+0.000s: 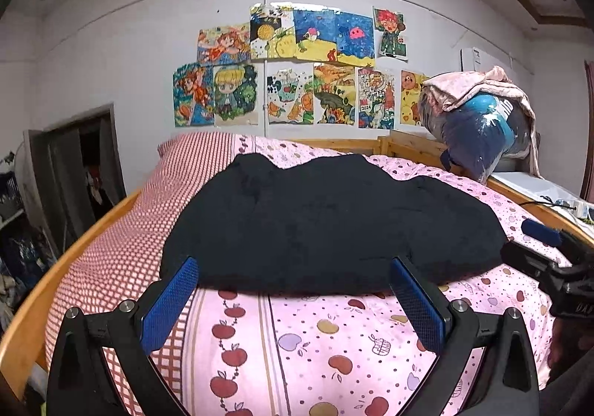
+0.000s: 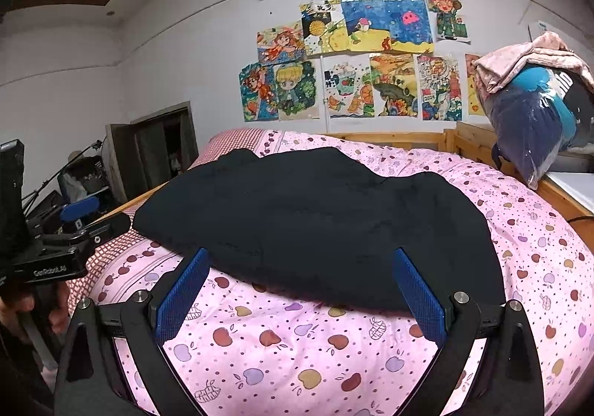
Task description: Fold large clothes
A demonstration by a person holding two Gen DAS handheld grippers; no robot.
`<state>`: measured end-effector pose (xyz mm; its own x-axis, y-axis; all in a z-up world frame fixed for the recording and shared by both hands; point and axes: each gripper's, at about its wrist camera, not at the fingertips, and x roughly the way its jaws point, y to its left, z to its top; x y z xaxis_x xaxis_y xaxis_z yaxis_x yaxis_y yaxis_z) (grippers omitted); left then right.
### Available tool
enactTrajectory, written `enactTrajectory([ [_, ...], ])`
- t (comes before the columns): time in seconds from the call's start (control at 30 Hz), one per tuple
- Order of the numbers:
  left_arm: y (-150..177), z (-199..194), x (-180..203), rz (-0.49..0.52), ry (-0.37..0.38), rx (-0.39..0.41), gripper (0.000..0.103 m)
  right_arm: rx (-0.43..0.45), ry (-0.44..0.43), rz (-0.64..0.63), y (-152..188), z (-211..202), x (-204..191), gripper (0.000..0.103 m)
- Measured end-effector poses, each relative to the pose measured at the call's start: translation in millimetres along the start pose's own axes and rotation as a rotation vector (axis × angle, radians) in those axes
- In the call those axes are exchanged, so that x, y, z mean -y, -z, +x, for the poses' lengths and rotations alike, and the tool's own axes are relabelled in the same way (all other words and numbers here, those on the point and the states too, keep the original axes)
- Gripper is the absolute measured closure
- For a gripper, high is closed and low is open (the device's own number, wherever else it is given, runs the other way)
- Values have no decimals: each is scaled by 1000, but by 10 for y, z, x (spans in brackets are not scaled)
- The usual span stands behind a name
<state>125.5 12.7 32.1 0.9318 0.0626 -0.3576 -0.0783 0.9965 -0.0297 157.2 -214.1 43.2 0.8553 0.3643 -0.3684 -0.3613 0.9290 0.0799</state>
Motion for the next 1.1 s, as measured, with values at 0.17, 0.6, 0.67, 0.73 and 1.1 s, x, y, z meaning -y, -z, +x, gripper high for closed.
enactTrajectory([
  [0.17,48,35,-44,-9,1,-8,0,-9,1,32,58,22,-9,6],
  [0.6,108,99,-96,-25,8,-35,0,-26,33,42,104,64,-3,6],
  [0.67,109,95,-89,-23,6,-33,0,-24,34,45,106,64,-7,6],
  [0.73,114,100,-91,-23,7,-33,0,-26,34,43,107,66,-16,6],
  [1.1,121,99,-90,-24,7,-36,0,-27,33,42,115,85,-34,6],
])
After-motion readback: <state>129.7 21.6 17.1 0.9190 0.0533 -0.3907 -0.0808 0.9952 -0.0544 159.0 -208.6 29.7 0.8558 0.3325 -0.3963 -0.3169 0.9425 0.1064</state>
